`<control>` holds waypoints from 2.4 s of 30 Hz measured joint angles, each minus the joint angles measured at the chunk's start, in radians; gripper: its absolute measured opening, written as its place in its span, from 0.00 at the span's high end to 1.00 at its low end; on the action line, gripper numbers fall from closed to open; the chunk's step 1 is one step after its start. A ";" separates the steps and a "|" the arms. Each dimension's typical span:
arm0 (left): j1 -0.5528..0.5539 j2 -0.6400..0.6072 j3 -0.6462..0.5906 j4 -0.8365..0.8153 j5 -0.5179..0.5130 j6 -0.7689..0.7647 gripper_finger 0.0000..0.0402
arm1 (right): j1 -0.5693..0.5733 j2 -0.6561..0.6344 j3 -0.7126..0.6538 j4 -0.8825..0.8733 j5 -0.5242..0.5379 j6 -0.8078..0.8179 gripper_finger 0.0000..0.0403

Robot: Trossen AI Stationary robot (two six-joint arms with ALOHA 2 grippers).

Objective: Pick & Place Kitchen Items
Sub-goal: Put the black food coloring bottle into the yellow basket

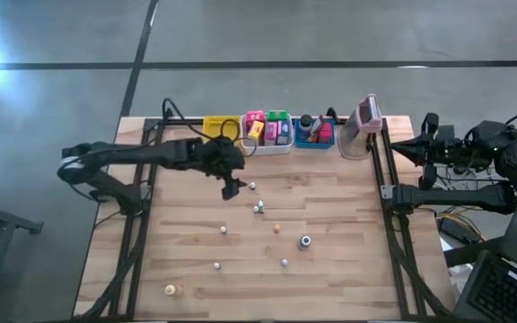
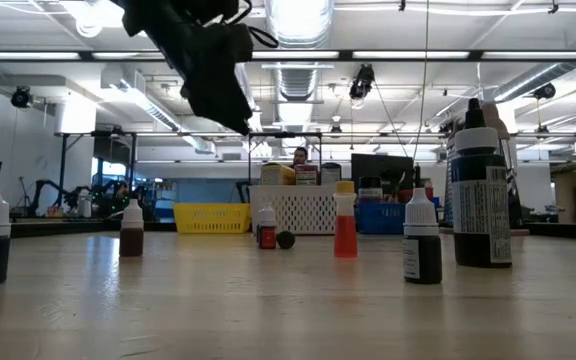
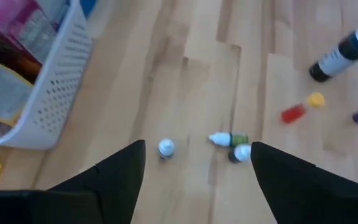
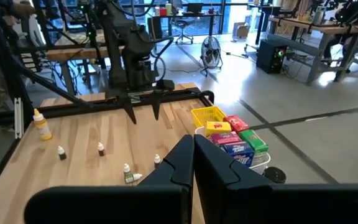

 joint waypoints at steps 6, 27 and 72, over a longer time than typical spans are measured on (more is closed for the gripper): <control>0.022 0.049 0.022 0.002 -0.005 -0.022 0.27 | 0.000 0.000 0.000 0.000 0.020 -0.008 0.98; 0.051 0.160 0.023 0.041 -0.010 -0.154 0.28 | 0.000 0.000 -0.019 -0.104 0.152 -0.057 0.98; -0.067 0.362 0.022 0.121 -0.248 -0.452 0.28 | 0.000 0.000 -0.019 -0.104 0.148 -0.054 0.98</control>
